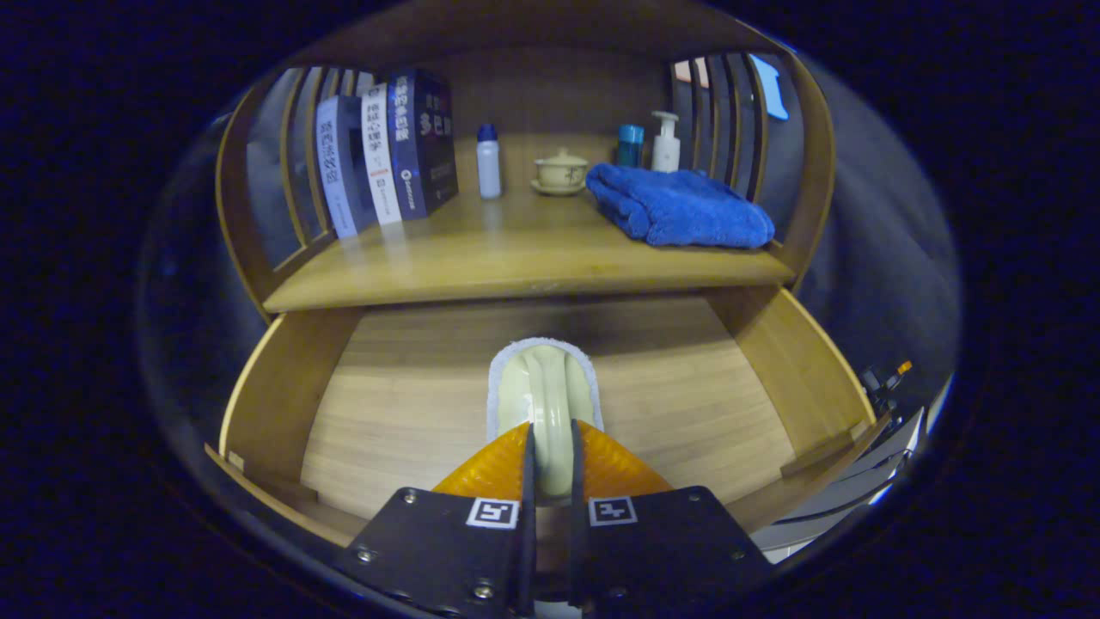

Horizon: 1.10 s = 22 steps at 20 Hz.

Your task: Pull open the drawer, take out the items inside it, and place them on the countertop above the cabinet.

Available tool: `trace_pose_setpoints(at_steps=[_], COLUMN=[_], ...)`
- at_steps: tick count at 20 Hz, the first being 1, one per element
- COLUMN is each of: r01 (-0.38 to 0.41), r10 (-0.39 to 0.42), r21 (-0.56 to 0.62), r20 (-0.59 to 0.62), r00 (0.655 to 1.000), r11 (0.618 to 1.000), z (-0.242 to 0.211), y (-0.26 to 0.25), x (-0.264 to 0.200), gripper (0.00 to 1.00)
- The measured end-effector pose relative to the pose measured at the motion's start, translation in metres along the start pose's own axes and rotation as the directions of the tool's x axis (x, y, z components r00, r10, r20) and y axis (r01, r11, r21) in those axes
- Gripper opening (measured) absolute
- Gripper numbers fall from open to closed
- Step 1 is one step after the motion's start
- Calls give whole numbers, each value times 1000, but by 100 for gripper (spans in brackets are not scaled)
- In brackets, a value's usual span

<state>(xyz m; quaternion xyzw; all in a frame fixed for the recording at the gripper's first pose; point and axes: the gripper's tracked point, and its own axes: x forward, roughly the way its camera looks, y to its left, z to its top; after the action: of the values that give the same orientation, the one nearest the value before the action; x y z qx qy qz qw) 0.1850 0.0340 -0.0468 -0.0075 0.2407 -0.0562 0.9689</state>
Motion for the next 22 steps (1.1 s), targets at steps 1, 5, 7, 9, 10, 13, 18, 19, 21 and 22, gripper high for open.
trace_pose_setpoints(at_steps=[1,5,7,9,10,13,18,19,21,22], r01=[-5,-22,-53,-60,-52,-59,-36,-28,-21,-15], r10=[4,10,35,44,34,18,-19,-20,-10,-8], r21=[9,51,55,37,38,82,113,101,69,55], r20=[44,226,291,340,369,433,452,448,426,410], r00=[999,974,956,939,929,901,892,894,905,912], r11=[1000,998,997,997,998,995,993,995,997,998], z=[7,43,60,76,86,114,161,169,188,195], y=[0,-3,1,0,-2,-1,-9,-7,3,7], x=[-9,-51,-73,-91,-98,-113,-113,-111,-99,-90], gripper=[15,16,15,15,15,15,15,15,15,15])
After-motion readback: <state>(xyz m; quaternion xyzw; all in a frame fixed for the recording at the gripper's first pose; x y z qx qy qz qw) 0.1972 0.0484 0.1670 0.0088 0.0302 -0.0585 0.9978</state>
